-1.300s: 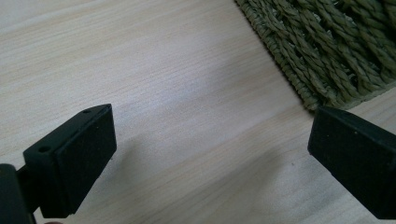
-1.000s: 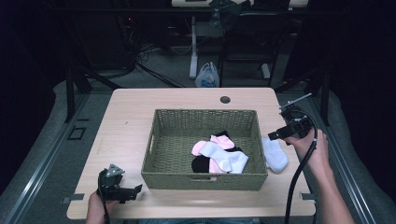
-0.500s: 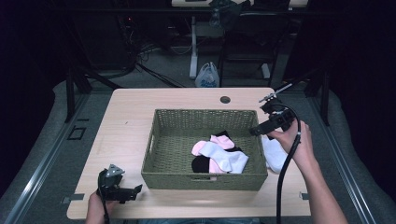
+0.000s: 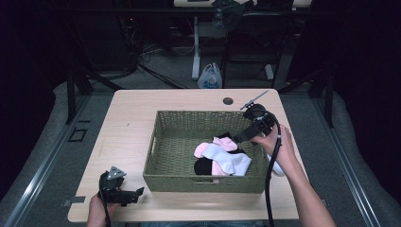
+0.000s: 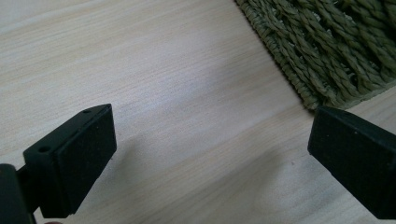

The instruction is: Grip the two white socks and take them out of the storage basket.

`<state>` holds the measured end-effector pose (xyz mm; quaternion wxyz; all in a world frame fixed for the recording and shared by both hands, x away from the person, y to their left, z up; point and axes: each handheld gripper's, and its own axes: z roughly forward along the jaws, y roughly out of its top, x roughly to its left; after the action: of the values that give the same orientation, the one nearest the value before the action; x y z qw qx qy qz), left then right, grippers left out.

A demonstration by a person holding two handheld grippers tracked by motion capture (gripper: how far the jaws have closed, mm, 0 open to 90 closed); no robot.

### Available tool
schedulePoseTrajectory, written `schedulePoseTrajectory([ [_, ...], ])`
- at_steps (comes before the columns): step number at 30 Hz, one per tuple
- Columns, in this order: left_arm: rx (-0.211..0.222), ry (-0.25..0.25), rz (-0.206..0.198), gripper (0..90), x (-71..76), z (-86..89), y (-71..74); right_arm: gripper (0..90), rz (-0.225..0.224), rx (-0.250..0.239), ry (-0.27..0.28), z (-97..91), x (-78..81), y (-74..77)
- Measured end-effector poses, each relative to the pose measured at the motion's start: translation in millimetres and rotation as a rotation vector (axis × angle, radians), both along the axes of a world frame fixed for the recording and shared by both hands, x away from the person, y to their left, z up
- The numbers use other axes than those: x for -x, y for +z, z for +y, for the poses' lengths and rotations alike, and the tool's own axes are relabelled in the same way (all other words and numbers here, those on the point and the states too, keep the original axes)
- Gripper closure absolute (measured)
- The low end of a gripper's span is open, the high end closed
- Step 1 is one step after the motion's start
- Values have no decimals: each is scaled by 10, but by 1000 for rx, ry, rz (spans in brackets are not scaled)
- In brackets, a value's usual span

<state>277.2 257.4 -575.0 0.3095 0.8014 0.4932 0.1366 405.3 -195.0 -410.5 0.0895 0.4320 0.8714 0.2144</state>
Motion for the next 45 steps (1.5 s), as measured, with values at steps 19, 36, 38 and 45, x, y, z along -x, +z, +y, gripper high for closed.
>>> schedulePoseTrajectory([
  [19,0,-5,-2,13,1,0,3,128,107,62,44,350,-140,-613],
  [36,1,-4,-4,13,0,-2,-2,283,203,150,85,552,-180,-979],
  [38,0,-7,0,13,0,-1,1,328,221,154,88,567,-182,-1018],
  [45,-1,-8,1,13,-1,-1,1,680,272,142,104,584,-181,-1048],
])
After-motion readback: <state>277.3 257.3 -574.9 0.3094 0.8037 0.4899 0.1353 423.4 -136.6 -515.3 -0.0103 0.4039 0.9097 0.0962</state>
